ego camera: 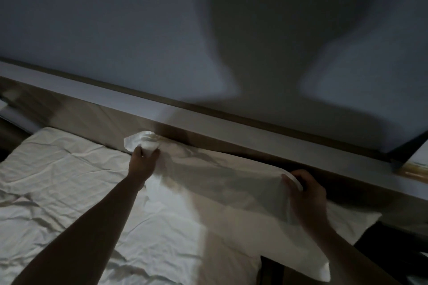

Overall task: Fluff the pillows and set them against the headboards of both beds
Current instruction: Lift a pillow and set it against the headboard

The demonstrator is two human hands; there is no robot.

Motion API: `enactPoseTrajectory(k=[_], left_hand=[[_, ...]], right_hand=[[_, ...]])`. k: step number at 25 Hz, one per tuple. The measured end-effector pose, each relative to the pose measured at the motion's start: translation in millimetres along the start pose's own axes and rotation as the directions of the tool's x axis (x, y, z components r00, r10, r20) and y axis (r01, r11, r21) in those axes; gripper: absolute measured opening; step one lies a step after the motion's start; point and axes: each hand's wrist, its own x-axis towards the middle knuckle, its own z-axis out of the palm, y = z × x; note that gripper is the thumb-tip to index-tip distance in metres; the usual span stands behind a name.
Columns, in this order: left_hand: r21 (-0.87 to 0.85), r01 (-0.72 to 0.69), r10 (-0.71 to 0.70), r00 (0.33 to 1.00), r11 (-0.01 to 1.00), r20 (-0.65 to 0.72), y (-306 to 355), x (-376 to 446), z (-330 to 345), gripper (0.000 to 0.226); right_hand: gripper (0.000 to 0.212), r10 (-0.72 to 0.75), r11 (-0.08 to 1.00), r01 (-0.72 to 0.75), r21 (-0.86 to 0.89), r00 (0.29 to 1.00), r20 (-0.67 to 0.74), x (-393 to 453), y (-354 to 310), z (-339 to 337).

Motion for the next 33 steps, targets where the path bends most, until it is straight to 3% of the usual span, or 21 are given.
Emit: enactPoseTrajectory(k=[3, 4, 6, 8, 9, 10, 12, 15, 18, 20, 23, 26, 27, 30, 32, 33], left_hand=[[0.073, -0.011, 0.011, 1.000, 0.997, 0.000, 6, -9, 3, 0.064], [0.119, -0.082, 0.092, 0.992, 0.990, -0.085, 9, -16, 7, 0.065], [0.259, -0.345, 0.398, 0.897, 0.902, -0.192, 23, -34, 19, 0.050], [0.295, -0.618, 0.637, 0.770, 0.729, 0.036, 39, -57, 35, 0.032], [0.267, -0.691, 0.662, 0.721, 0.671, 0.204, 48, -68, 45, 0.028], [0.257, -0.721, 0.632, 0.689, 0.643, 0.355, 55, -76, 54, 0.027], [0.337, -0.732, 0.526, 0.668, 0.592, 0.527, 63, -84, 71, 0.038], [0.467, -0.761, 0.371, 0.635, 0.451, 0.678, 64, -92, 84, 0.060], [0.478, -0.793, 0.313, 0.595, 0.376, 0.740, 65, -95, 86, 0.067], [0.476, -0.795, 0.370, 0.599, 0.375, 0.710, 68, -98, 85, 0.055], [0.459, -0.784, 0.554, 0.621, 0.418, 0.554, 76, -102, 77, 0.029], [0.357, -0.796, 0.686, 0.603, 0.488, 0.407, 81, -108, 77, 0.022], [0.343, -0.785, 0.693, 0.617, 0.515, 0.373, 82, -112, 81, 0.020], [0.364, -0.665, 0.591, 0.746, 0.652, 0.305, 90, -121, 96, 0.017], [0.365, -0.634, 0.567, 0.773, 0.682, 0.284, 89, -123, 104, 0.018], [0.365, -0.633, 0.569, 0.774, 0.682, 0.278, 88, -122, 107, 0.019]], right_hand=[[0.010, 0.002, 0.986, 0.002, -0.164, 1.000, 0.020, 3, 15, 1], [0.011, -0.016, 0.973, 0.025, -0.230, 0.999, 0.039, 4, 19, 2], [0.011, -0.056, 0.953, 0.073, -0.294, 0.996, 0.068, 5, 23, 3], [0.008, -0.111, 0.940, 0.140, -0.312, 0.988, 0.107, 5, 21, 5], [0.008, -0.125, 0.939, 0.161, -0.305, 0.983, 0.134, 5, 17, 7], [0.008, -0.127, 0.945, 0.171, -0.279, 0.977, 0.170, 6, 13, 9], [0.011, -0.144, 0.954, 0.203, -0.221, 0.956, 0.257, 9, 1, 13], [0.013, -0.238, 0.941, 0.301, -0.156, 0.914, 0.329, 8, -3, 9], [0.011, -0.181, 0.972, 0.220, -0.082, 0.923, 0.340, 1, 0, -5], [0.014, -0.124, 0.989, 0.144, -0.039, 0.939, 0.321, -1, 0, -12], [0.021, -0.092, 0.995, 0.099, -0.014, 0.966, 0.242, -2, -5, -17], [0.024, -0.078, 0.997, 0.079, -0.003, 0.992, 0.099, 4, -4, -18], [0.023, -0.063, 0.998, 0.063, 0.003, 0.996, 0.062, 7, -2, -18], [0.013, -0.021, 0.993, 0.026, -0.113, 0.999, 0.042, 12, 7, -17], [0.005, -0.020, 0.966, 0.037, -0.257, 0.997, 0.068, 10, 20, -22], [0.013, -0.018, 0.949, 0.040, -0.312, 0.997, 0.072, 7, 27, -27]])
